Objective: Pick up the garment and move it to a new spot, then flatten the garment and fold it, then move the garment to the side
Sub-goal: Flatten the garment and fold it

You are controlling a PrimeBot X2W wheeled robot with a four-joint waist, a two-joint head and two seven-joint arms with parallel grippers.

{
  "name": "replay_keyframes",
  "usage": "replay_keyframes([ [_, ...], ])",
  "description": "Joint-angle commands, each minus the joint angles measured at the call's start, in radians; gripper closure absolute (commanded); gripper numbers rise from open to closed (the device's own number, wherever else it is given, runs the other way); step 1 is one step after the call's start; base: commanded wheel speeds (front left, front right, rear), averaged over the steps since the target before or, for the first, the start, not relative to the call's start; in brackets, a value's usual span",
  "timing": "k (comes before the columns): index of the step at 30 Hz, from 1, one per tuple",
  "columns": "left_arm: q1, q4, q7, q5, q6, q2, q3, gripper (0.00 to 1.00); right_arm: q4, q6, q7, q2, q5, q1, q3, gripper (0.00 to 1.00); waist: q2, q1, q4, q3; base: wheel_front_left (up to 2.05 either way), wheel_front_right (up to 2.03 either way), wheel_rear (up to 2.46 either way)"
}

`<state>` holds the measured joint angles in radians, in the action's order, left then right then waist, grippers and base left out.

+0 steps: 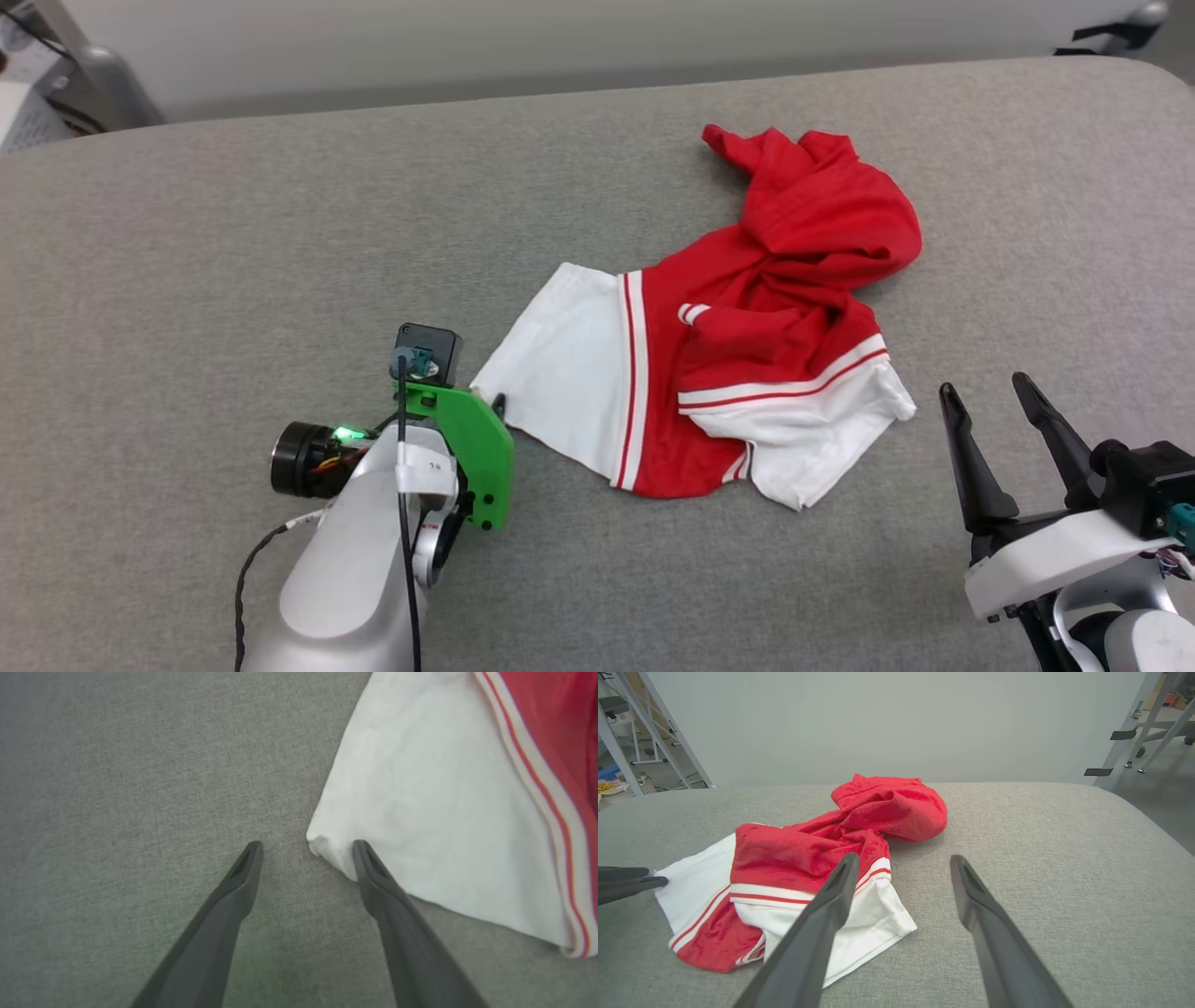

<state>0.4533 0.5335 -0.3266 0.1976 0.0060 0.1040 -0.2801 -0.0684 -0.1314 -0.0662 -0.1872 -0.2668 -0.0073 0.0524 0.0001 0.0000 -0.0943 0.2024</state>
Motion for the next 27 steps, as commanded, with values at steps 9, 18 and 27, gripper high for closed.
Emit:
replay_keyframes([
  [9, 0.032, 0.139, -0.02, 0.0, -0.023, 0.005, -0.028, 1.0, 0.014, 0.001, -0.009, 0.001, 0.013, -0.009, 0.0, 0.0, -0.0001, 0.0, -0.034, 0.029, 0.0, 0.0, 0.0],
  [18, 0.007, 0.101, 0.188, 0.078, -0.002, 0.0, 0.049, 1.0, 0.027, 0.001, 0.037, -0.018, 0.011, 0.027, -0.014, 0.0, -0.0001, 0.0, 0.057, -0.047, 0.0, 0.0, 0.0],
  [27, -0.128, -0.032, 0.221, 0.149, 0.014, 0.049, 0.125, 1.0, 0.046, 0.001, 0.093, -0.021, 0.0, 0.061, -0.024, 0.0, -0.0001, 0.0, 0.151, -0.084, 0.0, 0.0, 0.0],
])
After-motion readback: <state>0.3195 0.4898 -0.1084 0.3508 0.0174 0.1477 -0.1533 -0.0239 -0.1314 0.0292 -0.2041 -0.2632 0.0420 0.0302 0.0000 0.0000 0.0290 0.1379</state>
